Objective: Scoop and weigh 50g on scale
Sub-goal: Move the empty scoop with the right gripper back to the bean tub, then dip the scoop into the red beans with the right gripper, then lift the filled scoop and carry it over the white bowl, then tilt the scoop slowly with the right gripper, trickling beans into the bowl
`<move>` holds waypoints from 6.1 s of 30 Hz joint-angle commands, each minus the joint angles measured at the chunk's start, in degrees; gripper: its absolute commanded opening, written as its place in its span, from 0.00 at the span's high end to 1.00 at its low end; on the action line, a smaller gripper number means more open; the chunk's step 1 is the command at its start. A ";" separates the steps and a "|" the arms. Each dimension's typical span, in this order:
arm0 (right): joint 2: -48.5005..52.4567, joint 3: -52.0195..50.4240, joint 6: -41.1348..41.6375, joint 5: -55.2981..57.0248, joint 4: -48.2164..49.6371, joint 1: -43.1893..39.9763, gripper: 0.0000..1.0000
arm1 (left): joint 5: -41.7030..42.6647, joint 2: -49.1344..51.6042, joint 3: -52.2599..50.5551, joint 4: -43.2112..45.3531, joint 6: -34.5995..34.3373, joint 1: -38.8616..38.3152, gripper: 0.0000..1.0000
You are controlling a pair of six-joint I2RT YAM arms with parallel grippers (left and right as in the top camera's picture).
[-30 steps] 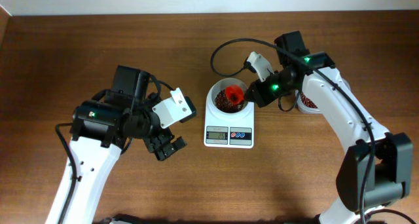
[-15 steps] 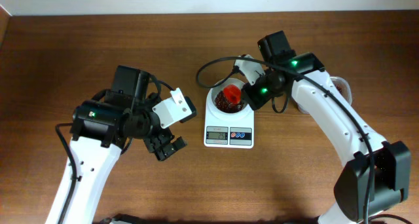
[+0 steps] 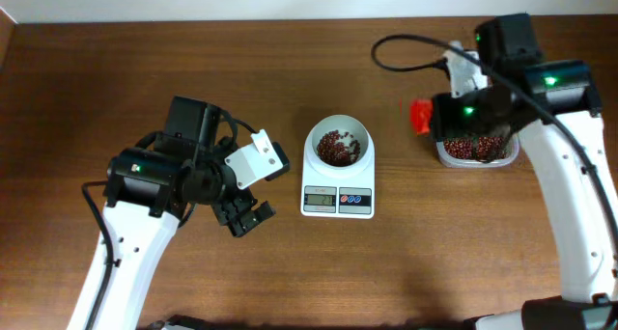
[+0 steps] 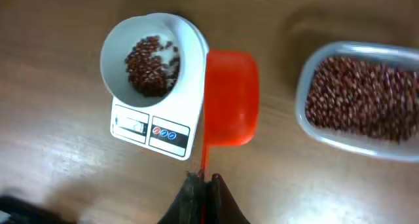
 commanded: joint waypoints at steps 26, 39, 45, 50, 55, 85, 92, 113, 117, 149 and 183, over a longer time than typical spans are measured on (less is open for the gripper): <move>-3.54 0.39 2.71 22.77 -7.85 -0.83 0.96 | 0.83 -0.76 0.81 -0.04 0.52 0.39 0.01; 16.81 -0.13 -7.19 25.35 -0.94 -8.59 0.96 | 0.83 -0.76 0.81 -0.02 0.52 0.39 0.01; 21.99 -0.13 -7.85 25.31 1.29 -11.06 0.96 | 0.83 -0.76 0.81 -0.04 0.52 0.39 0.01; 23.15 -0.13 -9.84 24.00 1.46 -12.90 0.96 | 0.83 -0.76 0.81 -0.02 0.52 0.39 0.01; 25.86 -0.13 -13.62 14.62 0.31 -14.12 0.96 | 0.83 -0.76 0.81 -0.04 0.52 0.39 0.01; 26.03 -10.10 -23.78 -25.94 1.42 -35.10 0.96 | 0.83 -0.76 0.81 -0.04 0.52 0.39 0.01; 26.01 -10.01 -23.89 -27.28 0.48 -38.95 0.96 | 0.83 -0.76 0.81 -0.04 0.52 0.39 0.01; 26.01 -10.01 -33.40 -43.41 -5.97 -46.47 0.96 | 0.83 -0.76 0.81 -0.02 0.52 0.39 0.01; 26.01 -10.01 -34.40 -47.08 -6.73 -44.61 0.96 | 0.83 -0.76 0.81 -0.04 0.52 0.39 0.01; 26.01 -10.01 -30.34 -47.74 9.77 -6.01 0.96 | 0.83 -0.76 0.81 -0.02 0.52 0.39 0.01; 17.44 -9.33 -22.49 -34.25 14.45 -0.81 0.96 | 0.83 -0.76 0.81 -0.02 0.52 0.39 0.01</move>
